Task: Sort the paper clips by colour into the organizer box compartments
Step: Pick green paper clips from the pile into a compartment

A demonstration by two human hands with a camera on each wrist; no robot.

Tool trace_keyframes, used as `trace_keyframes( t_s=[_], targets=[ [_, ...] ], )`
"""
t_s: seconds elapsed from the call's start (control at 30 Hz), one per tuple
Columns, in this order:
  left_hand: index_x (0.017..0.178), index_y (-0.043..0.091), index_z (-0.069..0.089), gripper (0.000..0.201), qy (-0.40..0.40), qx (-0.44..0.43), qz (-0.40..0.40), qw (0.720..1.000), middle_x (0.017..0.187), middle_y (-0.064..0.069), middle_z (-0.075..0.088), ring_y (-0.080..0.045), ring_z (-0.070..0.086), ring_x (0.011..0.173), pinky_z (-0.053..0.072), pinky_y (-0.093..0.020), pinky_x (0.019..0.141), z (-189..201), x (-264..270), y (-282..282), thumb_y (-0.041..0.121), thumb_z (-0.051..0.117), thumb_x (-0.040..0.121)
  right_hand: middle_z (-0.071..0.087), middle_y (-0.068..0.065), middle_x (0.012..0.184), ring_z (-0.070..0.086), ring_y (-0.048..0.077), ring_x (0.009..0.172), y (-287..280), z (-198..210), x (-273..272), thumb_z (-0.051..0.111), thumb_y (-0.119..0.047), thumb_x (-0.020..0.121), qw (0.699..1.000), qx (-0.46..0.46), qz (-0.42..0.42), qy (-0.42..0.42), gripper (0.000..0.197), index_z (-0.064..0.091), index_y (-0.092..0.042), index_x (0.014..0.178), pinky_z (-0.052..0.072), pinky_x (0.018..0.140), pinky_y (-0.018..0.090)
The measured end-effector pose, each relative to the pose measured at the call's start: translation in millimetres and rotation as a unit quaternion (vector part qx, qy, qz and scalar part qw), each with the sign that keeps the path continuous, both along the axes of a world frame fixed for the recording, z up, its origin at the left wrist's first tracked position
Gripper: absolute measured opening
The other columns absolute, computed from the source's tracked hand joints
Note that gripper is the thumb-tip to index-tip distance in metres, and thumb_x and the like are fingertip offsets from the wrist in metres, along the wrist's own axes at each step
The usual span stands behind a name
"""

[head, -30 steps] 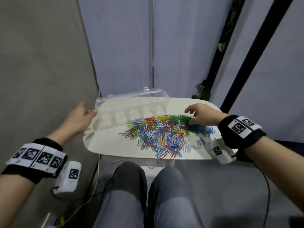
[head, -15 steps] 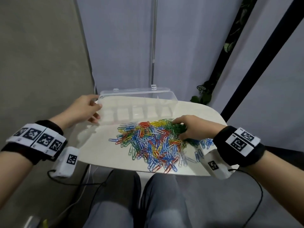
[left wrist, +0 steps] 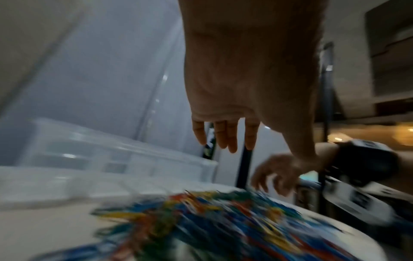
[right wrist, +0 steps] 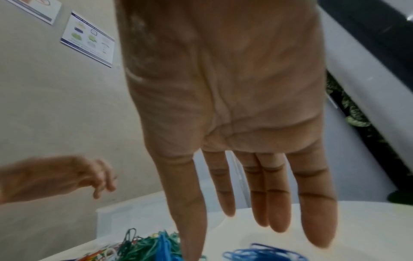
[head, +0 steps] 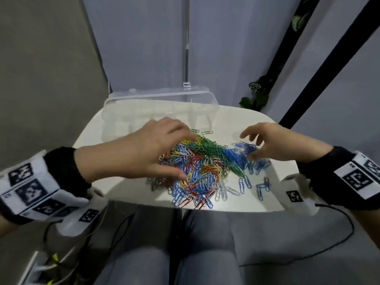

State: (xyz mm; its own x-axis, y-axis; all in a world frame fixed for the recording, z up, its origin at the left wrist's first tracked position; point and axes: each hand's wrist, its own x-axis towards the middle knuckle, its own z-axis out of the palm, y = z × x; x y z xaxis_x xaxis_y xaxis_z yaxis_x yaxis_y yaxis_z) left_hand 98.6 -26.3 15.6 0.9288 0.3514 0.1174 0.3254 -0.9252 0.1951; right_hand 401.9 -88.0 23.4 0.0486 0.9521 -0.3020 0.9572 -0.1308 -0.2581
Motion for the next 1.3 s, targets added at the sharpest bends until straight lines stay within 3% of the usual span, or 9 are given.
trace_keyframes(
  t_s=[0.13, 0.27, 0.47, 0.57, 0.7, 0.8, 0.97, 1.1, 1.3],
  targets=[
    [0.118, 0.036, 0.041, 0.054, 0.066, 0.031, -0.133, 0.988, 0.13, 0.004, 0.039, -0.016, 0.034, 0.122, 0.031, -0.035, 0.093, -21, 34, -26, 0.07, 0.057, 0.079, 0.056, 0.0, 0.103, 0.059, 0.019, 0.084, -21, 0, 17, 0.084, -0.025, 0.07, 0.998, -0.019, -0.065, -0.008, 0.047, 0.06, -0.024, 0.11, 0.048, 0.067, 0.029],
    [0.105, 0.032, 0.044, 0.039, 0.092, 0.069, -0.18, 0.977, 0.124, 0.006, 0.038, -0.014, 0.031, 0.113, 0.026, -0.031, 0.084, -37, 54, -32, 0.059, 0.061, 0.082, 0.055, 0.002, 0.101, 0.065, 0.029, 0.078, -43, 4, 17, 0.088, -0.026, 0.064, 0.992, -0.064, -0.102, 0.041, 0.047, 0.058, -0.022, 0.1, 0.059, 0.06, 0.036],
    [0.106, 0.032, 0.043, 0.036, 0.135, 0.073, -0.101, 0.983, 0.125, 0.006, 0.035, -0.014, 0.029, 0.117, 0.027, -0.033, 0.091, -36, 55, -11, 0.057, 0.058, 0.085, 0.057, 0.006, 0.099, 0.062, 0.022, 0.059, -51, -6, -3, 0.089, -0.011, 0.062, 0.987, -0.131, -0.078, 0.052, 0.047, 0.057, -0.02, 0.095, 0.059, 0.057, 0.035],
    [0.108, 0.03, 0.044, 0.034, 0.118, 0.07, -0.071, 0.988, 0.125, 0.004, 0.036, -0.016, 0.031, 0.116, 0.027, -0.032, 0.092, -35, 53, -3, 0.053, 0.059, 0.087, 0.06, 0.009, 0.095, 0.069, 0.03, 0.061, -40, -15, -13, 0.082, 0.001, 0.067, 0.991, -0.099, -0.072, 0.048, 0.038, 0.056, -0.012, 0.092, 0.06, 0.06, 0.042],
    [0.107, 0.03, 0.043, 0.035, 0.077, 0.034, -0.02, 0.996, 0.122, 0.006, 0.036, -0.01, 0.029, 0.111, 0.023, -0.027, 0.086, -31, 41, 4, 0.053, 0.058, 0.086, 0.062, 0.013, 0.087, 0.067, 0.026, 0.054, -24, -16, -22, 0.076, 0.005, 0.073, 0.996, -0.056, -0.055, 0.041, 0.03, 0.055, -0.01, 0.085, 0.059, 0.053, 0.038],
    [0.111, 0.03, 0.045, 0.04, 0.05, 0.006, 0.057, 0.997, 0.121, 0.007, 0.037, -0.008, 0.03, 0.107, 0.029, -0.028, 0.089, -20, 19, 13, 0.057, 0.058, 0.084, 0.059, 0.009, 0.092, 0.063, 0.025, 0.06, -12, -9, -30, 0.079, -0.003, 0.074, 0.997, -0.03, -0.049, 0.042, 0.029, 0.058, -0.012, 0.091, 0.056, 0.051, 0.033],
    [0.125, 0.025, 0.047, 0.065, 0.082, -0.081, 0.164, 0.98, 0.12, 0.004, 0.044, -0.015, 0.044, 0.112, 0.041, -0.031, 0.094, -17, -28, 28, 0.059, 0.068, 0.074, 0.067, 0.003, 0.091, 0.062, 0.021, 0.078, 15, 0, -49, 0.081, -0.02, 0.075, 0.996, 0.07, -0.01, 0.049, 0.034, 0.067, -0.013, 0.105, 0.045, 0.063, 0.026],
    [0.14, 0.023, 0.039, 0.084, 0.087, -0.118, 0.185, 0.972, 0.133, 0.004, 0.044, -0.013, 0.042, 0.121, 0.036, -0.026, 0.098, -30, -51, 28, 0.055, 0.075, 0.071, 0.067, 0.004, 0.096, 0.064, 0.023, 0.084, 33, -1, -65, 0.083, -0.025, 0.074, 0.997, 0.053, 0.001, 0.063, 0.043, 0.068, -0.014, 0.112, 0.046, 0.065, 0.026],
    [0.137, 0.02, 0.046, 0.077, 0.107, -0.107, 0.17, 0.974, 0.132, 0.001, 0.045, -0.016, 0.042, 0.119, 0.038, -0.029, 0.099, -38, -59, 33, 0.052, 0.076, 0.074, 0.066, 0.005, 0.104, 0.059, 0.021, 0.088, 45, -6, -81, 0.087, -0.031, 0.067, 0.999, -0.014, 0.021, 0.021, 0.054, 0.067, -0.017, 0.115, 0.043, 0.064, 0.027]
  ],
)
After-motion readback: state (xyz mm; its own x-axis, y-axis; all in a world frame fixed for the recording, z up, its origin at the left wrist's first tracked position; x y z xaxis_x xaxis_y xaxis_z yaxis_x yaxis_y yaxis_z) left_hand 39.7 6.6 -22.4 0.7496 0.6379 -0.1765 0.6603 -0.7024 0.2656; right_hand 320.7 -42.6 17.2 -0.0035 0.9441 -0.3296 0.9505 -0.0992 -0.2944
